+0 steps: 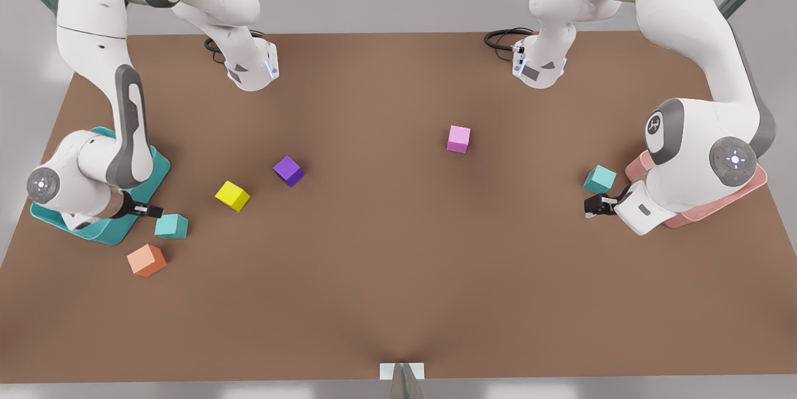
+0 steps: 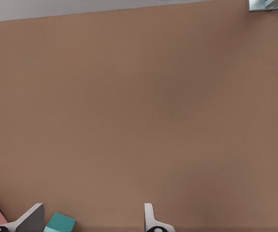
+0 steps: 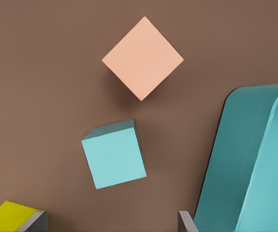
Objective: Stack the two blue cubes on top of each other
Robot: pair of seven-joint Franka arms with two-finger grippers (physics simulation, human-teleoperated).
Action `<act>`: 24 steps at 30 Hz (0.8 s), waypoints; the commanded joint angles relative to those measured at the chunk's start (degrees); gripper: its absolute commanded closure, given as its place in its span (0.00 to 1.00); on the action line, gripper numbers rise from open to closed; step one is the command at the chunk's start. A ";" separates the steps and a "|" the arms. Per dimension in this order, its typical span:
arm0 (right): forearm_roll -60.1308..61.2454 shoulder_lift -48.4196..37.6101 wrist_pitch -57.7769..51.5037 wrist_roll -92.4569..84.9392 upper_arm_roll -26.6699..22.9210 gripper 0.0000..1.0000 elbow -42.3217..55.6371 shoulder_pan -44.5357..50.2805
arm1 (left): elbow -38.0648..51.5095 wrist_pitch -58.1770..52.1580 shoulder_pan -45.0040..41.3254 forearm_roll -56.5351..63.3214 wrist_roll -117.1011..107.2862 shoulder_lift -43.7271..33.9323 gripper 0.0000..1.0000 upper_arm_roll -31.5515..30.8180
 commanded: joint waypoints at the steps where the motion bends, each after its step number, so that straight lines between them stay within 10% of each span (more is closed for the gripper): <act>1: 1.10 1.06 4.27 -6.02 -0.03 0.00 -0.04 0.04 | -0.05 -0.22 0.00 0.05 -0.05 -0.07 0.00 -0.01; 24: 4.35 9.06 11.66 -11.65 -0.03 0.00 1.37 -0.14 | 0.13 -0.14 -0.35 0.05 -0.14 0.46 0.00 -0.01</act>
